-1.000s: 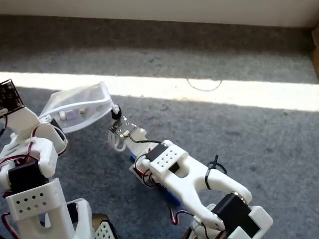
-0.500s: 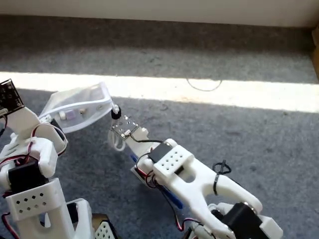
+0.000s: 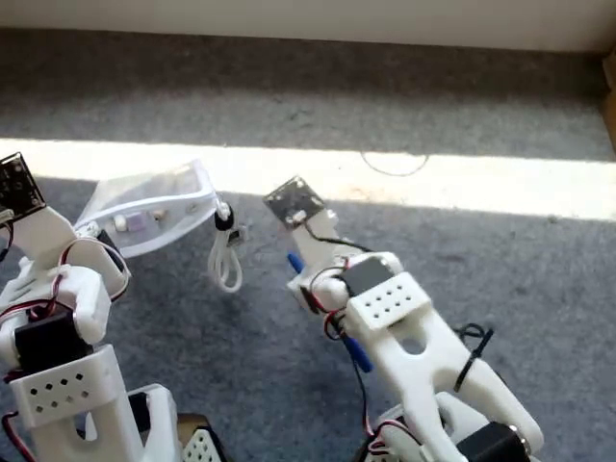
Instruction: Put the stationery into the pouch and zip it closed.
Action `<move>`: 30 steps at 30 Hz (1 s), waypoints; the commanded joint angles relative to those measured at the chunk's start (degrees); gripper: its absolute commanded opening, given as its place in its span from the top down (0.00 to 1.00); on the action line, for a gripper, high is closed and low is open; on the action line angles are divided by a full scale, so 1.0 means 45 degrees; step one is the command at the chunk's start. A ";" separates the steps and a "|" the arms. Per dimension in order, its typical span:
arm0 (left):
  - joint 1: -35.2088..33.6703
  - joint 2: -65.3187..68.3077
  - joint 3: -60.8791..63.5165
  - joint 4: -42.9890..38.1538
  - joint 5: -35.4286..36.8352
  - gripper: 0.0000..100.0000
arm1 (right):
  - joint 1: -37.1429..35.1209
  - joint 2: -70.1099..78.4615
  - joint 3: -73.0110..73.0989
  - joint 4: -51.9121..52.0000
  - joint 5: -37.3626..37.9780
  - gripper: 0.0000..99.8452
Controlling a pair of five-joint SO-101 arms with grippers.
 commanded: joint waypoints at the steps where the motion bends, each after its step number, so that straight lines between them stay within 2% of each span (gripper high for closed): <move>1: 0.0264 -0.0244 -0.0244 -0.0313 0.0117 0.99 | 0.0752 0.1026 -0.1260 0.0068 0.0195 1.00; 11: 0.0244 -0.0244 -0.0244 -0.0313 0.0117 0.99 | 0.1241 0.5148 -0.3624 0.0127 0.0195 0.99; 14: 0.0225 -0.0244 -0.0244 -0.0313 0.0117 0.99 | 0.1221 0.5968 -0.4464 0.1241 0.0195 0.98; 19: 0.0205 -0.0244 -0.0244 -0.0313 0.0117 0.99 | 0.1221 0.7101 -0.6183 0.3253 0.0137 0.89; 24: 0.0186 -0.0244 -0.0264 -0.0313 0.0117 0.99 | 0.1201 0.8195 -0.6711 0.3311 0.0176 0.90; 30: 0.0186 -0.0244 -0.0264 -0.0313 0.0117 0.99 | 0.1182 0.8781 -0.6730 0.3311 0.0195 0.95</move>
